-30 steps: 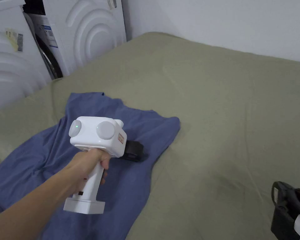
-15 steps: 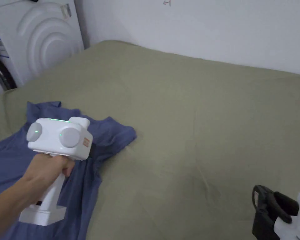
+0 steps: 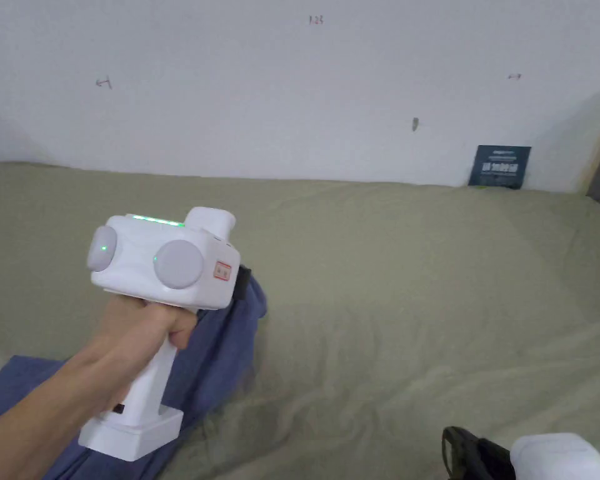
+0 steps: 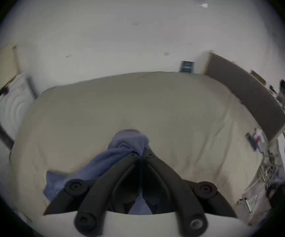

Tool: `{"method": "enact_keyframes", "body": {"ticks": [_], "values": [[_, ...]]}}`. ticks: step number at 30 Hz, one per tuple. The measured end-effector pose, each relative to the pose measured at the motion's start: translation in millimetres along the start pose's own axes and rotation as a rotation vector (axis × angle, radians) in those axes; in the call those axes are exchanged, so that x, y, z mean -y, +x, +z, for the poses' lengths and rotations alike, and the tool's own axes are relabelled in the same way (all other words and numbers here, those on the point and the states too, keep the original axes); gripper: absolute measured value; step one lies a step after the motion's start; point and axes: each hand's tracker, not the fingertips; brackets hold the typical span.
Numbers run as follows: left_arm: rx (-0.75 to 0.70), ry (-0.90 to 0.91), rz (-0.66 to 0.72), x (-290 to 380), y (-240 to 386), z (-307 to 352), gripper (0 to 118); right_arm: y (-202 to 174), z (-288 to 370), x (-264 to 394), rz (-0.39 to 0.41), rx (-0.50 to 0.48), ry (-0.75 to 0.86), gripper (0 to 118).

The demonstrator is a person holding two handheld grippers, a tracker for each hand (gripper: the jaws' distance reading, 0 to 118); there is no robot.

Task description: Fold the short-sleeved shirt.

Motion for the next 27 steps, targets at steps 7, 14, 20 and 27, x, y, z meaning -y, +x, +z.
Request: {"method": "enact_keyframes", "body": {"ticks": [7,14,20,27], "values": [[0.289,-0.034,-0.106,-29.1,170.7,-67.3,0,61.0,13.9,11.8,-0.072,0.136,-0.022,1],[0.266,-0.279,-0.118,33.9,220.3,-168.6,0,93.8,1.6,24.1,-0.128,0.189,-0.068,1],[0.189,-0.287,-0.094,64.4,198.5,-185.5,118,96.0,-10.5,26.0,-0.139,0.188,-0.081,1],[0.110,0.062,-0.042,60.8,140.7,-24.0,70,79.1,2.2,11.6,-0.127,0.168,-0.016,1]]}}
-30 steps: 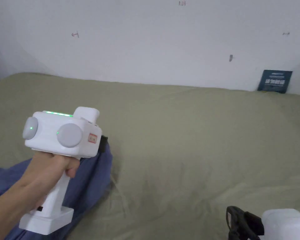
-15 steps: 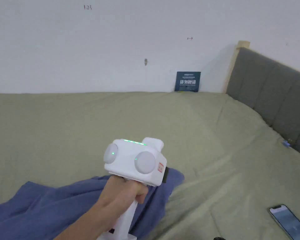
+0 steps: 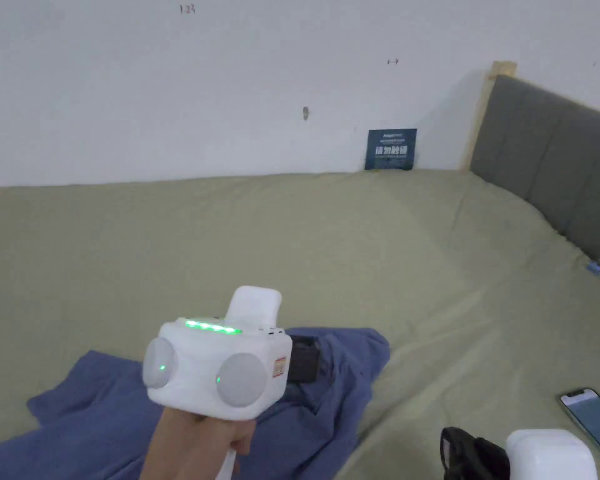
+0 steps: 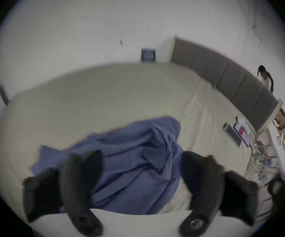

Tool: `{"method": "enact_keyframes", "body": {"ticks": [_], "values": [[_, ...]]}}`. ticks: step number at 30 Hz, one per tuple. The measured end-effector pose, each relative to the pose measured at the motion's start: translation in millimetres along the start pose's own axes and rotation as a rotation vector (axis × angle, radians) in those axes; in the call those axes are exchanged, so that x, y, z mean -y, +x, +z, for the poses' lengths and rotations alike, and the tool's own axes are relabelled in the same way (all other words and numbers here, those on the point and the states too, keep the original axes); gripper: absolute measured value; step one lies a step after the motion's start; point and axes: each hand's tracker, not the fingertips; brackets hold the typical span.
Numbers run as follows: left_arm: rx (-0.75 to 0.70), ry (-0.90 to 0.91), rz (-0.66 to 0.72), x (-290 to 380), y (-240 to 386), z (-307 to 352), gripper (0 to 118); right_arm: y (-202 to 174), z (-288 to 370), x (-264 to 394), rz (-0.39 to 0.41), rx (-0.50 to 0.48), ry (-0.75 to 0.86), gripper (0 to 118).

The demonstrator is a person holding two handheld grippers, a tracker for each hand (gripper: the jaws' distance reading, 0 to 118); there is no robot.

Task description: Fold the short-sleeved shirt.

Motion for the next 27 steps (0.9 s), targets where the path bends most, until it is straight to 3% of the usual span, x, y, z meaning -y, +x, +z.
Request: {"method": "enact_keyframes", "body": {"ticks": [2,6,11,14,22,27], "values": [[-0.134,0.173,0.007,12.5,-12.8,80.6,0,-6.8,10.8,-4.1,0.028,-0.012,0.041,1],[-0.243,0.343,0.109,58.6,-37.1,199.1,0,-19.6,29.9,-10.1,0.019,-0.044,0.082,1],[-0.568,0.487,0.087,118.1,-43.2,307.0,0,-40.1,58.3,-14.0,0.050,-0.067,0.155,1],[-0.573,0.501,0.129,132.5,-50.1,337.3,0,-49.2,71.4,-16.4,0.047,-0.092,0.184,1],[-0.606,0.462,0.151,139.3,-82.5,347.1,0,-64.7,86.3,-11.1,0.078,-0.122,0.192,1],[-0.493,0.212,0.296,146.1,-158.3,284.5,0,-69.5,72.0,-6.4,0.072,-0.139,0.149,1]]}}
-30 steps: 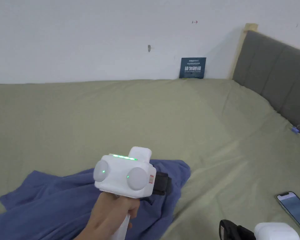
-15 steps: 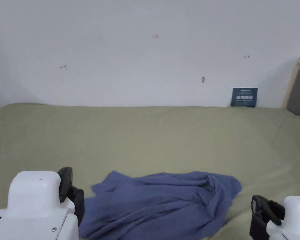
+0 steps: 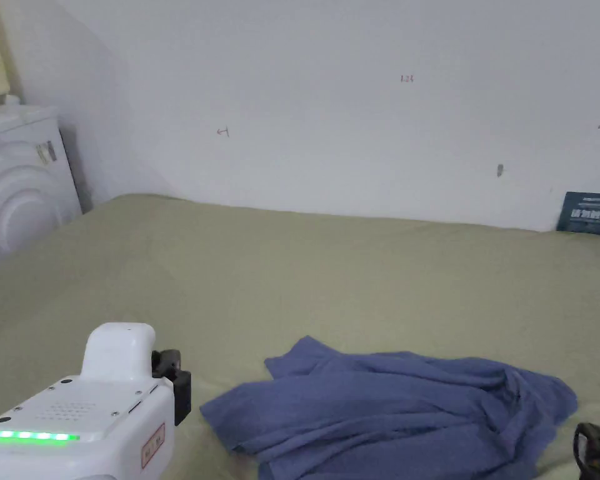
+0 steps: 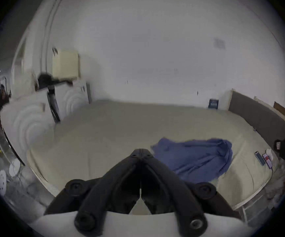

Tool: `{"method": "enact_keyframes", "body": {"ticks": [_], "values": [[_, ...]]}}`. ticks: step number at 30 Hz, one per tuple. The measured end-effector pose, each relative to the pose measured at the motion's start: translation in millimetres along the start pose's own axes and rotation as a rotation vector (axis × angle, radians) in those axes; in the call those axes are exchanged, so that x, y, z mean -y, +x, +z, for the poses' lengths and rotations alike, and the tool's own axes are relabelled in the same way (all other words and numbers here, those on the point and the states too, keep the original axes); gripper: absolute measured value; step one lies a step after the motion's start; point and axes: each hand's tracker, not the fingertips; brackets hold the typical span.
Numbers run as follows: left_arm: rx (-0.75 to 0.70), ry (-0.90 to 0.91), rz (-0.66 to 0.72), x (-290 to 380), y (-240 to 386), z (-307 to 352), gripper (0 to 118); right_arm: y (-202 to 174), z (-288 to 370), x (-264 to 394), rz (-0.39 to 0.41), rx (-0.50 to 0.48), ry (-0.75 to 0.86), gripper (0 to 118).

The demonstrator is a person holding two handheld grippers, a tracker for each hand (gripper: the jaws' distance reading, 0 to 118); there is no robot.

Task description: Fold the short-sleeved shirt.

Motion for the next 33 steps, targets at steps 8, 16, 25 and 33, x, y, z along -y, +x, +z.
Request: {"method": "enact_keyframes", "body": {"ticks": [8,16,25,33], "values": [[0.091,-0.423,0.003,7.6,-25.3,-196.0,0,-6.4,-42.0,12.5,0.028,-0.008,-0.095,1],[-0.008,-0.583,-0.081,31.7,-11.7,-284.1,117,-0.6,-69.4,28.6,0.058,0.013,-0.178,1],[0.002,-0.638,-0.144,50.3,2.6,-298.9,68,23.4,-83.1,38.9,0.006,0.039,-0.240,1],[0.034,-0.606,-0.165,44.2,-2.8,-295.9,0,82.7,-146.5,32.6,0.004,0.122,-0.301,1]]}}
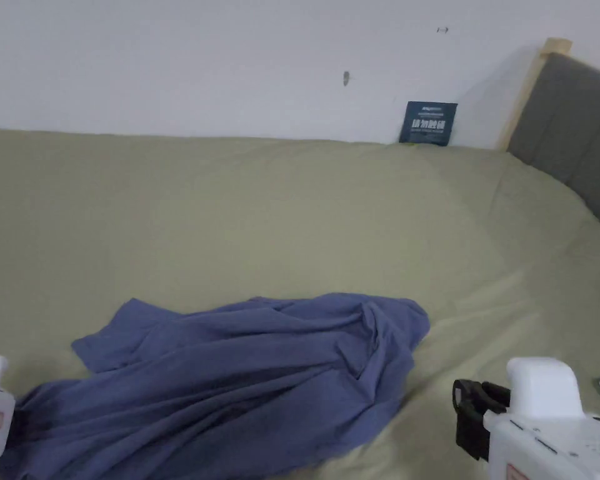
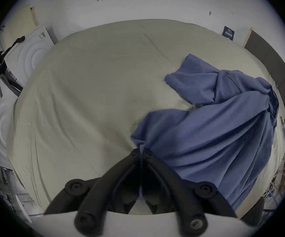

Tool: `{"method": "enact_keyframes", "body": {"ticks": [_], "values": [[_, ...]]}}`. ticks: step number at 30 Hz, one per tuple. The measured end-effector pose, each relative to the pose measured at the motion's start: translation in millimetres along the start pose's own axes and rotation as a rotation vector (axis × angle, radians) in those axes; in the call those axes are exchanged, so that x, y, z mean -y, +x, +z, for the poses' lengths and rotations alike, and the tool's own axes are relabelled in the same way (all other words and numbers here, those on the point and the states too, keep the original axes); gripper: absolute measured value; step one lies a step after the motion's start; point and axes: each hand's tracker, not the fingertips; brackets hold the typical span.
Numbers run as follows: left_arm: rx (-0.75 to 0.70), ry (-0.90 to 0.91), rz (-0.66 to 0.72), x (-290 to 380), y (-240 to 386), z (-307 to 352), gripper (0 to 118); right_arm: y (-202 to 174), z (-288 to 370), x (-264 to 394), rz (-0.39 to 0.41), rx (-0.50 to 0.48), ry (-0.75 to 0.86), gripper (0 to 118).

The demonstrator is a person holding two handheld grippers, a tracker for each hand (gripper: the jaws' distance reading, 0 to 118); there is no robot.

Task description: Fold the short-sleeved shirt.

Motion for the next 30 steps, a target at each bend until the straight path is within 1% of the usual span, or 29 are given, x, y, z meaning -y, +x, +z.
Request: {"method": "enact_keyframes", "body": {"ticks": [1,4,5,7,9,11,12,13,15,16,17,18,19,20,21,23,27,28,29,30], "values": [[0.003,0.005,0.005,6.0,9.2,13.3,0,9.7,-22.1,-10.5,0.010,0.006,-0.017,1],[0.007,0.001,-0.015,8.6,12.1,17.1,0,36.1,-90.0,-42.8,-0.024,-0.002,-0.108,1],[0.007,-0.001,-0.023,7.7,10.6,11.2,0,44.5,-116.3,-55.6,-0.021,-0.010,-0.146,1],[0.007,0.006,-0.030,9.6,11.0,13.2,0,53.0,-158.1,-76.9,-0.019,0.001,-0.204,1],[0.011,0.010,-0.031,9.0,7.9,10.1,0,60.0,-194.6,-93.4,0.013,0.006,-0.232,1],[0.014,0.010,-0.027,7.1,5.1,7.6,0,60.7,-224.3,-103.9,0.015,0.009,-0.254,1],[0.015,0.007,-0.029,6.2,4.5,6.7,0,62.7,-234.9,-106.8,0.003,0.006,-0.265,1],[0.014,0.006,-0.033,6.9,5.2,5.4,0,64.9,-245.4,-108.8,-0.031,-0.018,-0.283,3],[0.013,0.005,-0.041,5.9,4.2,3.7,0,62.7,-256.7,-110.8,-0.056,-0.040,-0.306,5],[0.012,0.004,-0.044,5.3,3.1,3.1,0,62.5,-262.7,-112.0,-0.070,-0.059,-0.320,19],[0.012,0.004,-0.045,7.1,6.6,4.4,0,62.1,-273.3,-112.8,-0.078,-0.089,-0.384,62],[0.012,0.004,-0.046,7.0,7.0,3.7,0,60.8,-277.4,-109.9,-0.085,-0.120,-0.451,115],[0.011,0.004,-0.048,6.8,7.0,3.2,0,57.7,-278.1,-110.1,-0.049,-0.058,-0.369,118],[0.010,0.004,-0.049,6.7,7.1,2.7,0,52.9,-282.0,-103.9,-0.041,-0.107,-0.420,118],[0.008,0.004,-0.051,7.2,4.0,-1.1,0,49.4,-287.3,-101.5,0.002,-0.078,-0.444,118],[0.004,0.002,-0.050,5.8,2.1,-4.4,0,47.8,-296.3,-97.7,0.043,-0.043,-0.478,118],[0.005,-0.008,-0.041,6.7,8.2,0.3,0,42.2,-303.7,-87.0,0.069,-0.060,-0.486,116],[0.009,-0.012,-0.032,6.2,7.4,-0.2,0,37.8,-304.8,-83.1,0.091,-0.053,-0.510,111],[0.013,-0.016,-0.022,3.6,3.6,-1.1,0,34.1,-303.3,-79.7,0.121,-0.070,-0.529,99],[0.017,-0.020,-0.015,2.4,1.7,-1.3,0,37.2,-297.7,-82.8,0.113,-0.086,-0.519,85]]}}
